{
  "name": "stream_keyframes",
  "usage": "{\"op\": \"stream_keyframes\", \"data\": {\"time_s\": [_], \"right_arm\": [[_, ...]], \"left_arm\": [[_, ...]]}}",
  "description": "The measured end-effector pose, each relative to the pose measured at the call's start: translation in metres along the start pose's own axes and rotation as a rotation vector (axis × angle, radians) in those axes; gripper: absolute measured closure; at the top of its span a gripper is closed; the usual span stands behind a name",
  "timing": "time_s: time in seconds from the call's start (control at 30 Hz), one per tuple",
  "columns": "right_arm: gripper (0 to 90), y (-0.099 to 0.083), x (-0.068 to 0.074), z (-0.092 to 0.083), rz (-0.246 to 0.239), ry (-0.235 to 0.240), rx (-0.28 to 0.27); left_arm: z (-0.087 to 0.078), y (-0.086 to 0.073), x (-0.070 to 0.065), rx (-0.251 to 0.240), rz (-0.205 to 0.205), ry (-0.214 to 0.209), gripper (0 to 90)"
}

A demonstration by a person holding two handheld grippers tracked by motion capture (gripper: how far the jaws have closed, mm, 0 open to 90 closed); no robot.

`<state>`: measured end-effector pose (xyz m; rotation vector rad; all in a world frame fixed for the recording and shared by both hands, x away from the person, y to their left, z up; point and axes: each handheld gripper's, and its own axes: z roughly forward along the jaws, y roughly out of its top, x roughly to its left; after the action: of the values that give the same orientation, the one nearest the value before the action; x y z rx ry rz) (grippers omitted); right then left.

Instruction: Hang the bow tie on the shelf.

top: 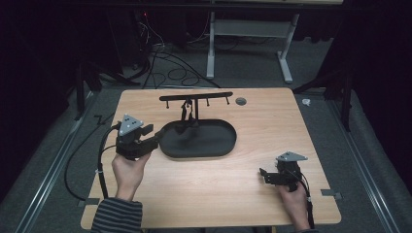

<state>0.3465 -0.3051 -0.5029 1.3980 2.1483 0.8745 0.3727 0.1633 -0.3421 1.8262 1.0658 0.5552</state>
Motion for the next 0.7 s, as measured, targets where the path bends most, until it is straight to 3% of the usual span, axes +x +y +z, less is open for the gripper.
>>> {"op": "stream_keyframes", "data": {"time_s": [0.7], "right_arm": [[16.1, 0.000, 0.000, 0.000, -0.002, 0.000, -0.001]], "left_arm": [[-0.014, -0.017, 0.003, -0.010, -0.030, 0.000, 54.5]]}}
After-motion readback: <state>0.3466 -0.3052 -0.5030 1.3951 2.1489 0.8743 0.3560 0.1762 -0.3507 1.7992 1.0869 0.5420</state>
